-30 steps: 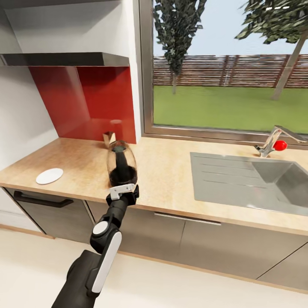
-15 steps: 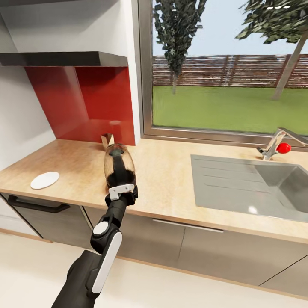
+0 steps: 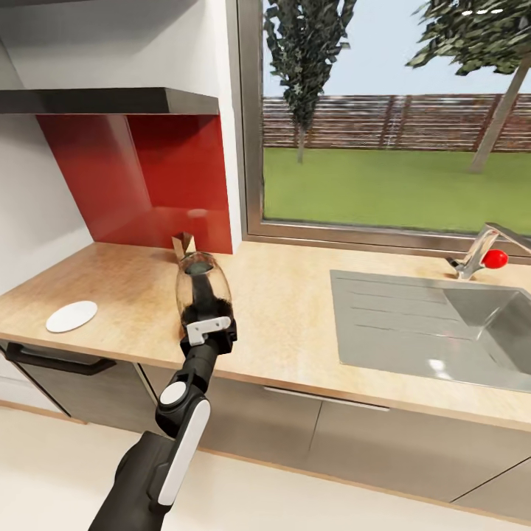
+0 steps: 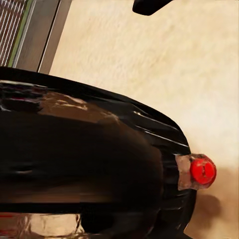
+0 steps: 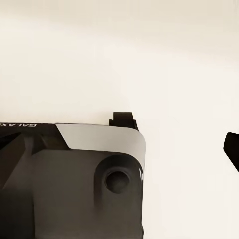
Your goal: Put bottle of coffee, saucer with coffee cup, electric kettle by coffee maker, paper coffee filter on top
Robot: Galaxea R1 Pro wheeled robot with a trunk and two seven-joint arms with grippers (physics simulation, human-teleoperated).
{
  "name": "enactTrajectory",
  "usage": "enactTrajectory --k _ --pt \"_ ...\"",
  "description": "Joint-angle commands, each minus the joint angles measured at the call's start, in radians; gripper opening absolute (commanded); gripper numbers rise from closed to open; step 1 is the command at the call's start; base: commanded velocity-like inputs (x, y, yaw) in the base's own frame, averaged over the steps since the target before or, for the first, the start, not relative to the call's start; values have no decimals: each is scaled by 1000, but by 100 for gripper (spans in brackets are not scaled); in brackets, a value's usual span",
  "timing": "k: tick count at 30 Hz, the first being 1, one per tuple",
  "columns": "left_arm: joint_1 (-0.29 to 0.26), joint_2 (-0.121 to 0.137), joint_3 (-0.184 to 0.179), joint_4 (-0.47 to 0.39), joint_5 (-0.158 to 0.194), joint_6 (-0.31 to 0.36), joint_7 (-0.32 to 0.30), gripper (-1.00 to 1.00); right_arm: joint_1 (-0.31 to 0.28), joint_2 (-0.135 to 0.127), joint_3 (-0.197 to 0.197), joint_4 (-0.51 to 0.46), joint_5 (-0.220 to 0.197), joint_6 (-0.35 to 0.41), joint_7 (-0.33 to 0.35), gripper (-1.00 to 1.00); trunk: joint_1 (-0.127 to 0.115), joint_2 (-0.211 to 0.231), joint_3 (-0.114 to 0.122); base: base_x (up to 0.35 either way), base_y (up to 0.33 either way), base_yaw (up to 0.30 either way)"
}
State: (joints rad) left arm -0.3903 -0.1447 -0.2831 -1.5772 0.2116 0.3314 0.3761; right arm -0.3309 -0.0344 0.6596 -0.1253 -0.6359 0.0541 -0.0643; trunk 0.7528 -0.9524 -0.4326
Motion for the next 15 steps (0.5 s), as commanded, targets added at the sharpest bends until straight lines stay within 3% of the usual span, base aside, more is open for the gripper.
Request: enactTrajectory --k 1,15 --pt "-1 0 -1 -1 9 3 9 100 0 -1 9 -4 -7 6 -6 100 0 -1 -1 5 0 0" --pt "-1 1 1 -2 9 -2 11 100 0 -1 9 -4 -7 6 -6 100 0 -1 -1 1 0 0"
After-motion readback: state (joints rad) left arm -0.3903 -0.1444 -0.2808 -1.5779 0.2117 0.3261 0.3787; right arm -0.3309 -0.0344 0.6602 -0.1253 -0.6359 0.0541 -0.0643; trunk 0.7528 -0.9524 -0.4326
